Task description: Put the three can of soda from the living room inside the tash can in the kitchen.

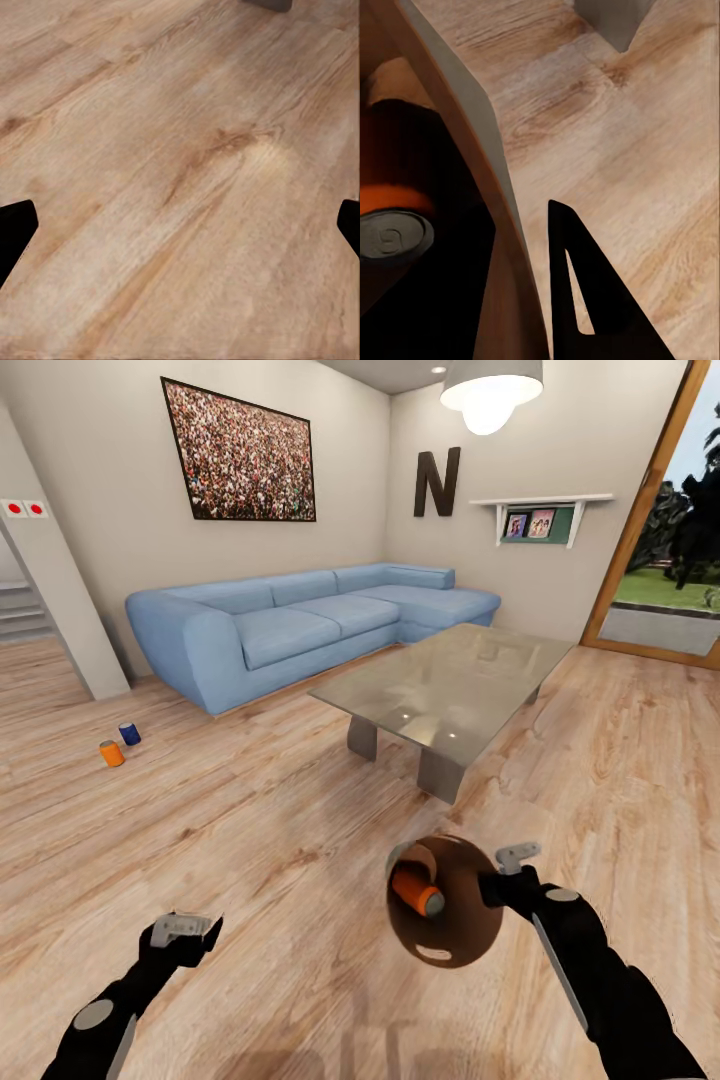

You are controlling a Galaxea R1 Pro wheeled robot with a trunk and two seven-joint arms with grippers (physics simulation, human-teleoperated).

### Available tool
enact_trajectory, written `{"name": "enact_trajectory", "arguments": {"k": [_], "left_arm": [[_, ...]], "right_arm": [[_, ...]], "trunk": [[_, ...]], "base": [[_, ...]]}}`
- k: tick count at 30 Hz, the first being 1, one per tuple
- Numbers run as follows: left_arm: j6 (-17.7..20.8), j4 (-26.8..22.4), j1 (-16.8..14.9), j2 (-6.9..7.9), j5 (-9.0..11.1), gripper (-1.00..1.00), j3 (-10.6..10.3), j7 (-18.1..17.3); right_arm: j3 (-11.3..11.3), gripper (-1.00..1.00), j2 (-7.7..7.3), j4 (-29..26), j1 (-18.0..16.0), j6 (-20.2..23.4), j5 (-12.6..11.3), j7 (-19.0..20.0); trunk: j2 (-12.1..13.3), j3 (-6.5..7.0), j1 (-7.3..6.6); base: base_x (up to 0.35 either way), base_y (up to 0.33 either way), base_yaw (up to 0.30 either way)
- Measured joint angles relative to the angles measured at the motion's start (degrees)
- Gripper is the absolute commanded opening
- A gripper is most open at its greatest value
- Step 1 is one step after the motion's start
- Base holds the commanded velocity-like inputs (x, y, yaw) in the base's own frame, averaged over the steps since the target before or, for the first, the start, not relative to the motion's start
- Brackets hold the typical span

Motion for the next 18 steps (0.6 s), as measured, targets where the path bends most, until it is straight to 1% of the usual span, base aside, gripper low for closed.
{"name": "enact_trajectory", "arguments": {"k": [1, 3, 4, 6, 7, 12, 18], "left_arm": [[-2.7, 3.1, 0.0, -0.04, 0.1, 1.00, 0.1, 4.6], [-4.2, 4.9, 0.0, -0.06, 0.3, 1.00, 0.2, 8.2], [-4.6, 5.4, 0.0, -0.07, 0.4, 1.00, 0.2, 8.9], [-5.0, 5.9, -0.1, -0.07, 0.7, 1.00, 0.3, 10.0], [-5.2, 6.3, -0.1, -0.08, 1.3, 1.00, 0.3, 10.6], [-5.7, 7.1, -0.1, -0.07, 2.6, 1.00, 0.3, 11.7], [-5.7, 7.3, -0.1, -0.08, 2.7, 1.00, 0.3, 11.8]], "right_arm": [[-0.1, -1.00, 0.13, 2.4, 0.0, -5.2, -0.1, -0.1], [-0.1, -1.00, 0.22, 3.1, 0.0, -8.5, -0.2, -0.2], [0.0, -1.00, 0.25, 3.4, 0.1, -9.2, -0.4, -0.2], [0.0, -1.00, 0.30, 3.8, 0.1, -10.1, -0.2, -0.2], [0.0, -1.00, 0.30, 4.0, 0.1, -10.7, -0.3, -0.3], [0.2, -1.00, 0.36, 4.4, 0.1, -11.6, -0.1, -0.3], [0.3, -1.00, 0.74, 4.5, 0.1, -11.2, -0.1, -0.3]], "trunk": [[0.0, 0.00, 0.01], [0.0, 0.01, -0.01], [0.0, 0.00, 0.00], [0.0, 0.00, 0.00], [0.0, 0.00, 0.00], [0.0, 0.00, 0.00], [0.0, 0.00, 0.00]], "base": [[0.000, 0.000, 0.000], [0.060, 0.000, 0.000], [0.126, 0.000, 0.000], [0.194, 0.000, 0.000], [0.242, 0.000, 0.000], [0.289, 0.000, 0.000], [0.319, 0.046, 0.000]]}}
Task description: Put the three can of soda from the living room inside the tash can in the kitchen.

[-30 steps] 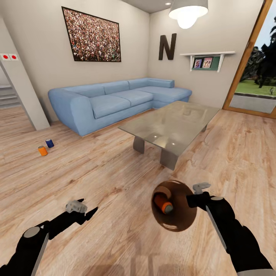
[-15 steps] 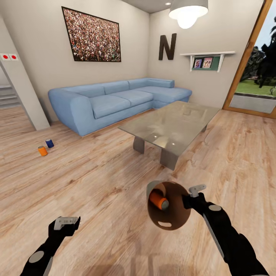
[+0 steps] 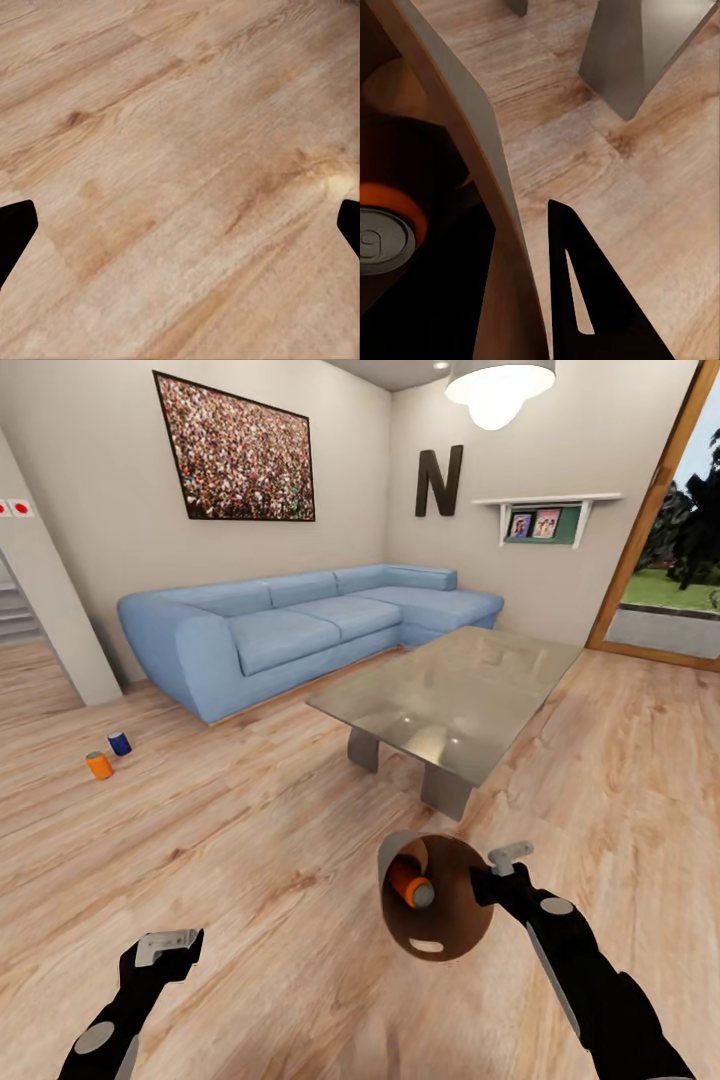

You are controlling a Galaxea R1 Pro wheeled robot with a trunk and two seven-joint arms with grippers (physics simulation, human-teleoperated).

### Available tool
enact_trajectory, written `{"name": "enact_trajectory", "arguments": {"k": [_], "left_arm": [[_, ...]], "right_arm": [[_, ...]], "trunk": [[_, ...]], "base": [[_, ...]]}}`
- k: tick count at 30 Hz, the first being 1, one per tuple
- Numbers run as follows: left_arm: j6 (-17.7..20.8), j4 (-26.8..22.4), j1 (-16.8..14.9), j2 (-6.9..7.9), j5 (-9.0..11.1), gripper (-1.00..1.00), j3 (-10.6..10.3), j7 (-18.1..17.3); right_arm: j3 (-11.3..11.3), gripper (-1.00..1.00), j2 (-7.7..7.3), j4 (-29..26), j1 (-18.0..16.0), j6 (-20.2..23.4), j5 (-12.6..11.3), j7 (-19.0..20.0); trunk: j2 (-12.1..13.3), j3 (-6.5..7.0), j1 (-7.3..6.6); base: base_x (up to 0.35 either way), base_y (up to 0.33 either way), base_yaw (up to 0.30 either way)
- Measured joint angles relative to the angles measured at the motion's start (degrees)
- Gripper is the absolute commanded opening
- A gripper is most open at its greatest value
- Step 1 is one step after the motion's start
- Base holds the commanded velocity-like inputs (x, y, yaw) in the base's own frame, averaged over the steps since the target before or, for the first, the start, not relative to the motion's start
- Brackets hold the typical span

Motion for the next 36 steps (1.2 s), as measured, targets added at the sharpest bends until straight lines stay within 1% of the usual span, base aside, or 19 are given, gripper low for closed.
{"name": "enact_trajectory", "arguments": {"k": [4, 9, 12, 13, 15, 16, 23, 29, 36], "left_arm": [[0.0, 0.1, 0.0, 0.00, 0.0, 1.00, 0.0, 0.0], [0.0, 0.6, 0.0, 0.03, 0.0, 1.00, 0.0, -0.1], [0.0, 1.0, 0.0, 0.02, 0.1, 1.00, 0.0, -0.1], [0.0, 1.1, 0.0, 0.01, 0.1, 1.00, 0.0, -0.1], [0.0, 1.2, 0.0, 0.00, 0.1, 1.00, 0.0, -0.1], [0.0, 1.2, -0.1, 0.00, 0.1, 1.00, 0.0, -0.1], [0.0, 1.3, -0.2, 0.04, 0.0, 1.00, 0.0, -0.1], [0.0, 1.3, -0.3, 0.07, 0.1, 1.00, 0.0, -0.1], [-0.1, 1.3, -0.3, 0.03, 0.2, 1.00, 0.0, -0.1]], "right_arm": [[0.0, -1.00, 0.26, 0.0, 0.0, 0.1, 0.0, 0.0], [0.2, -1.00, 0.47, 0.2, 0.1, 0.2, 0.1, 0.0], [0.5, -1.00, 0.86, 0.2, 0.1, 0.2, 0.1, 0.0], [0.9, -1.00, 1.17, 0.3, 0.1, 0.2, 0.4, -0.1], [1.2, -1.00, 1.38, 0.3, 0.1, 0.3, -0.1, 0.0], [1.4, -1.00, 1.51, 0.3, 0.1, 0.3, 0.4, -0.1], [1.7, -1.00, 1.74, 0.5, 0.1, 0.3, 0.5, -0.1], [1.8, -1.00, 1.76, 0.9, 0.1, 0.3, 0.5, -0.1], [1.8, -1.00, 1.78, 1.3, 0.1, 0.3, 0.5, -0.1]], "trunk": [[0.0, 0.00, 0.00], [0.0, 0.00, 0.00], [0.0, 0.00, 0.00], [0.0, 0.00, 0.00], [0.0, 0.00, 0.00], [0.0, 0.00, 0.00], [0.0, 0.00, 0.00], [0.0, 0.00, 0.00], [0.0, 0.00, 0.00]], "base": [[0.275, 0.140, 0.000], [0.143, 0.242, 0.042], [0.118, 0.258, 0.141], [0.112, 0.262, 0.187], [0.110, 0.264, 0.207], [0.108, 0.265, 0.222], [0.117, 0.202, 0.240], [0.149, 0.102, 0.245], [0.080, 0.017, 0.246]]}}
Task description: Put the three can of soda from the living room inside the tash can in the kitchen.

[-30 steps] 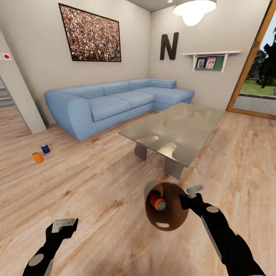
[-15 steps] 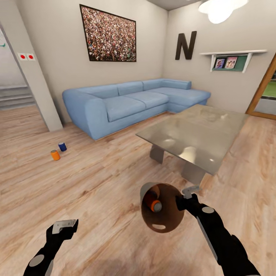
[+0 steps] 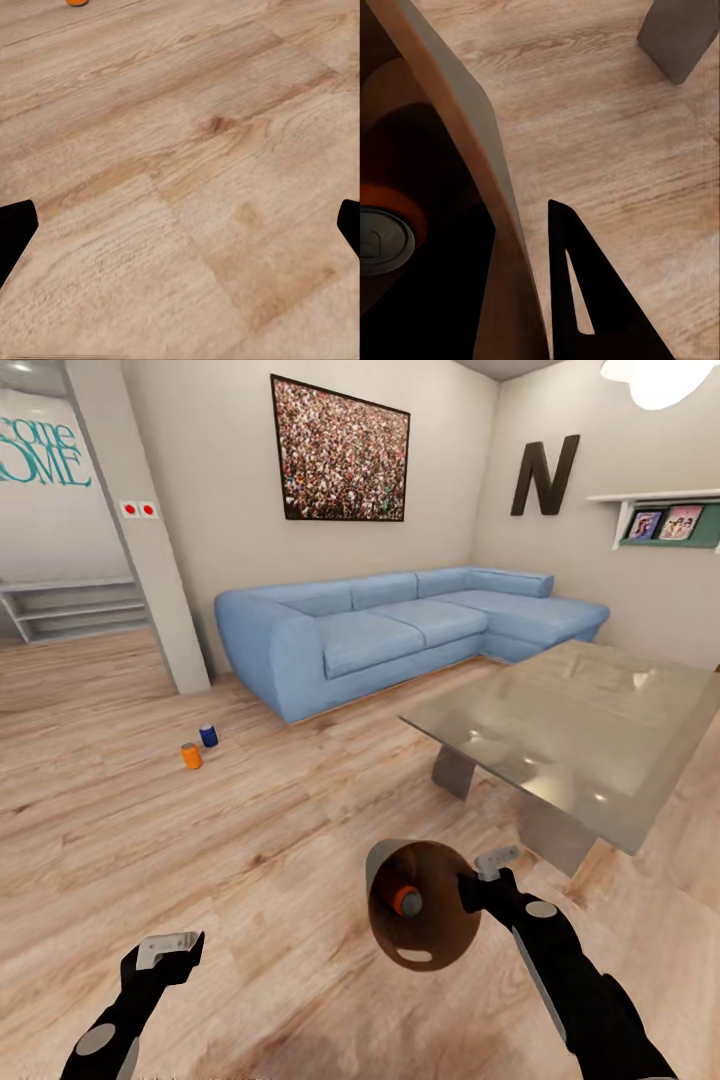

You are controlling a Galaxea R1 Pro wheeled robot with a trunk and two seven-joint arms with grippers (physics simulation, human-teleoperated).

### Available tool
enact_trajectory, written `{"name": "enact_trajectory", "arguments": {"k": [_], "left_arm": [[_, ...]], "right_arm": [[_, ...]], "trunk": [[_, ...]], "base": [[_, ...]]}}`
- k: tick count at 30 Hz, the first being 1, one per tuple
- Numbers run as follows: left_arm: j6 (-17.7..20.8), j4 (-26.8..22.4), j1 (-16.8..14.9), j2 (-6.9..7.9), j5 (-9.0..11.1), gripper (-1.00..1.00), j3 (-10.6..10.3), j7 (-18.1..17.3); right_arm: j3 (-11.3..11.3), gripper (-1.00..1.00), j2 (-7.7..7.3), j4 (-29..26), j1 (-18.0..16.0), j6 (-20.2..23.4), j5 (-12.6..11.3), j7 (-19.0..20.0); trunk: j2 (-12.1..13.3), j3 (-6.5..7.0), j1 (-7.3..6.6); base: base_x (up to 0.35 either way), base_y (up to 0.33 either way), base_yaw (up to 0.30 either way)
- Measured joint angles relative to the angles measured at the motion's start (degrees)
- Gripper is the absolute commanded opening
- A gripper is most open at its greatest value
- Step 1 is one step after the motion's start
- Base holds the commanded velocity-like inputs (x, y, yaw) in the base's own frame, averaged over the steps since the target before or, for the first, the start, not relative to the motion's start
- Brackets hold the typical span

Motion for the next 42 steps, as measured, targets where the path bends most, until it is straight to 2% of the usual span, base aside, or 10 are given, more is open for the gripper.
{"name": "enact_trajectory", "arguments": {"k": [8, 13, 19, 42], "left_arm": [[0.1, 0.0, 0.0, -0.04, -0.1, 1.00, 0.0, 0.1], [0.1, 0.0, 0.0, -0.04, -0.1, 1.00, 0.0, 0.1], [0.1, 0.0, 0.0, -0.04, -0.1, 1.00, 0.0, 0.1], [0.1, 0.1, 0.0, -0.04, -0.2, 1.00, 0.0, 0.0]], "right_arm": [[1.2, -1.00, 0.26, 0.5, 0.0, 0.1, -0.2, 0.0], [2.1, -1.00, 0.84, 1.1, 0.0, 3.6, -0.4, 0.1], [2.9, -1.00, 1.51, 1.0, 0.0, 5.0, -0.1, -0.1], [3.2, -1.00, 1.78, 1.0, 0.0, 5.3, 0.0, -0.3]], "trunk": [[0.0, -0.01, 0.00], [0.0, -0.22, 0.00], [0.0, -0.61, 0.00], [0.0, -2.27, 0.00]], "base": [[0.260, 0.001, 0.243], [0.318, 0.000, 0.190], [0.323, 0.000, 0.152], [0.324, 0.010, 0.140]]}}
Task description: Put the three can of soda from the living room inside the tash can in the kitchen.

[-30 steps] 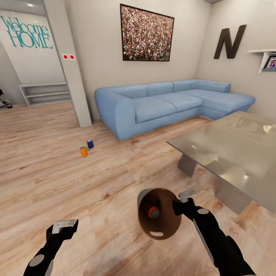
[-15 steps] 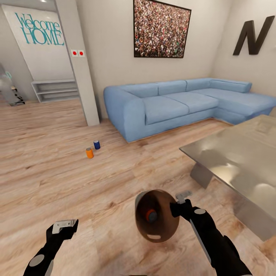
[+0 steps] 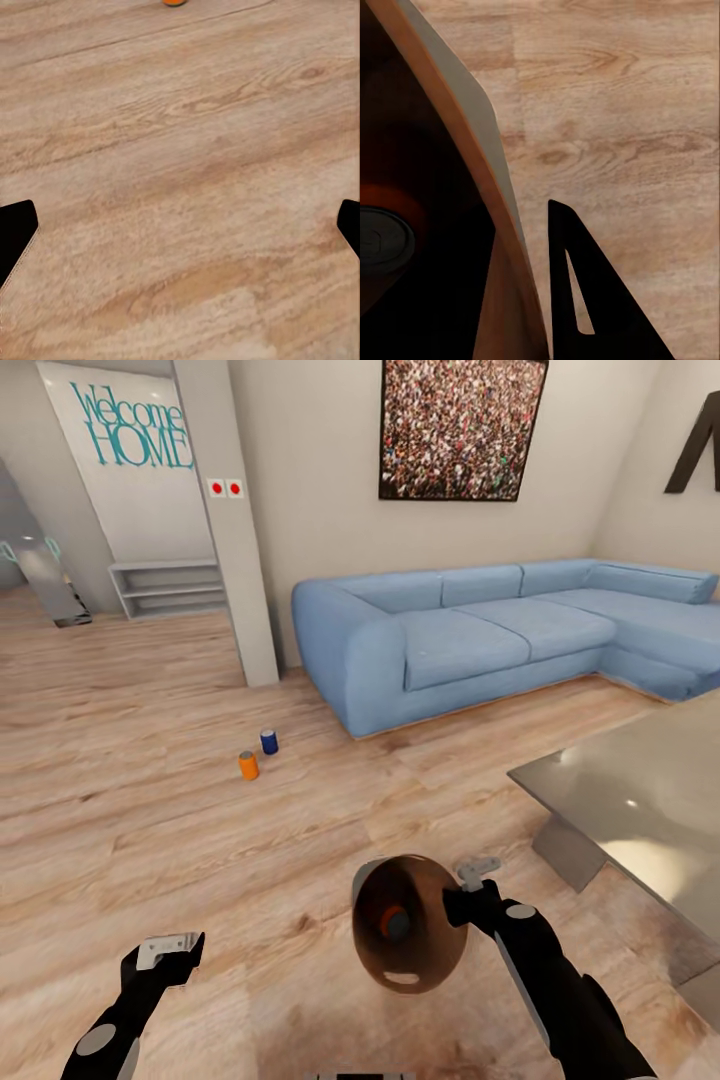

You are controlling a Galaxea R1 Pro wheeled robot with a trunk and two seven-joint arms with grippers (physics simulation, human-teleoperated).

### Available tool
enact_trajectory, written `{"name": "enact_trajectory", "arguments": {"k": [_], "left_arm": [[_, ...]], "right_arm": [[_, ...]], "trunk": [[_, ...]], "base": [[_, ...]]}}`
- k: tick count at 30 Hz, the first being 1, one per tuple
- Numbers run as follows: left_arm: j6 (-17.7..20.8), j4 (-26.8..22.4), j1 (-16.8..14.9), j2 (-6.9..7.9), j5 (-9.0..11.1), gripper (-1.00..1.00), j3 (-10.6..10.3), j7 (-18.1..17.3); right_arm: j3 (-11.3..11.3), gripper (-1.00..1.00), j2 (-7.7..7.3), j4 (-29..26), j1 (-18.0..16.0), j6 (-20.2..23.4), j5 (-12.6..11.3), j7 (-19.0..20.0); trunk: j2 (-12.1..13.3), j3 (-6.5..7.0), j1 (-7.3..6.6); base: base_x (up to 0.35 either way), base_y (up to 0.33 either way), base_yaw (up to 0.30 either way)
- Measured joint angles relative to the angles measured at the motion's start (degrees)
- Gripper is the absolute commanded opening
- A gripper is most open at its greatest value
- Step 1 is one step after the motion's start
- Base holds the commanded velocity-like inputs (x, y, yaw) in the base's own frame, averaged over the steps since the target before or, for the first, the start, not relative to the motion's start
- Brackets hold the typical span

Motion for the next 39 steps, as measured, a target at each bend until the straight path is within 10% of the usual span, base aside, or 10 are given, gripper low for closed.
{"name": "enact_trajectory", "arguments": {"k": [39], "left_arm": [[-0.1, 2.8, -0.2, 0.00, 0.2, 1.00, 0.0, -0.3]], "right_arm": [[-0.2, -1.00, 0.23, 0.1, 0.0, -0.7, -0.3, 0.5]], "trunk": [[0.0, -0.41, 0.00]], "base": [[0.246, 0.222, -0.038]]}}
